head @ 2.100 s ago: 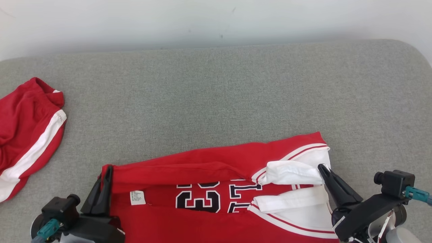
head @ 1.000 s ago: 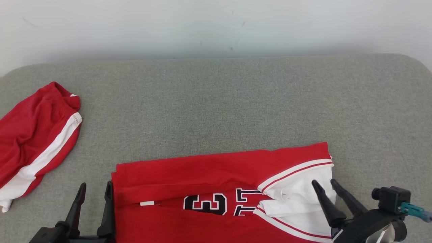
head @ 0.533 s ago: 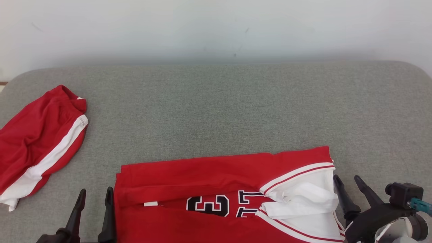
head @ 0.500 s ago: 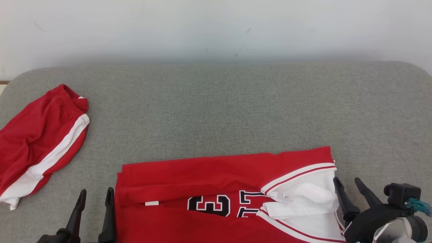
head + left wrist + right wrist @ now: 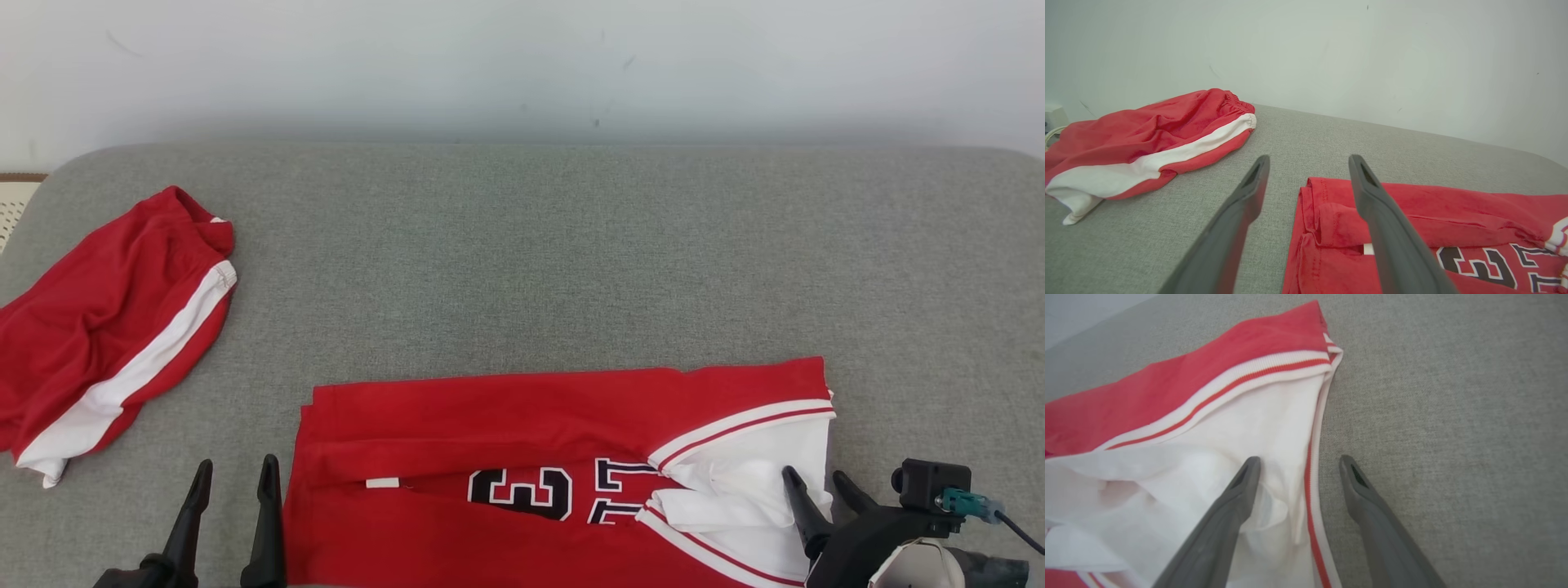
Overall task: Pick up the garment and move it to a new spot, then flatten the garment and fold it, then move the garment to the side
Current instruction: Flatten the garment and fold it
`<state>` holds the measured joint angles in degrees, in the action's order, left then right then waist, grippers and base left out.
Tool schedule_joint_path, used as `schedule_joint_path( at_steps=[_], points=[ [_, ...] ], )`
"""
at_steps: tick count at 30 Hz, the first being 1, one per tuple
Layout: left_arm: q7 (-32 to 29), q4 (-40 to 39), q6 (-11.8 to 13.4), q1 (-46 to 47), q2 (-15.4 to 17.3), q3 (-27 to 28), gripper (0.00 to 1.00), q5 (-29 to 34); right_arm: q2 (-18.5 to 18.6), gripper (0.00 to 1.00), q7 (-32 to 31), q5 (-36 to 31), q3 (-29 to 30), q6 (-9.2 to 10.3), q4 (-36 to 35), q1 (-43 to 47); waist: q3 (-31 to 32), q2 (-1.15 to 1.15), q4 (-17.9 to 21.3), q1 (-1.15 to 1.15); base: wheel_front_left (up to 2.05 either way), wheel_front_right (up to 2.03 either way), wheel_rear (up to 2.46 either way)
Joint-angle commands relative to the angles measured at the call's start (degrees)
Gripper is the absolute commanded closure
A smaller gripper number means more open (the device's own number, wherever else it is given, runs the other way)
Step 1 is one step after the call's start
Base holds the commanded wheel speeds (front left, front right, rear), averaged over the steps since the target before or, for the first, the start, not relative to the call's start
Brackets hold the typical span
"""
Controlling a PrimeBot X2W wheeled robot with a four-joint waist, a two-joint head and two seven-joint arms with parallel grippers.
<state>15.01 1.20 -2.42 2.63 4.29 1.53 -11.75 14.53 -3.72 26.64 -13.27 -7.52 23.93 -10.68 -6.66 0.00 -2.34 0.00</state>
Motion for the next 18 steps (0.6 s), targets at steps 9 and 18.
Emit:
schedule_joint_path(
  at_steps=[9,18],
  points=[
    [0.2,0.6,-0.4,-0.1,-0.3,0.8,0.00,0.6,-0.2,1.00,-0.3,0.9,-1.7,0.05,0.4,-0.6,0.1,0.00,-0.1,0.00,0.00,0.00,0.00],
    [0.2,1.0,-0.6,-1.0,-0.6,1.6,0.00,0.3,4.1,1.00,1.3,1.3,1.7,0.07,0.8,-3.0,1.2,0.00,0.8,0.00,0.00,0.00,0.00]
  ],
)
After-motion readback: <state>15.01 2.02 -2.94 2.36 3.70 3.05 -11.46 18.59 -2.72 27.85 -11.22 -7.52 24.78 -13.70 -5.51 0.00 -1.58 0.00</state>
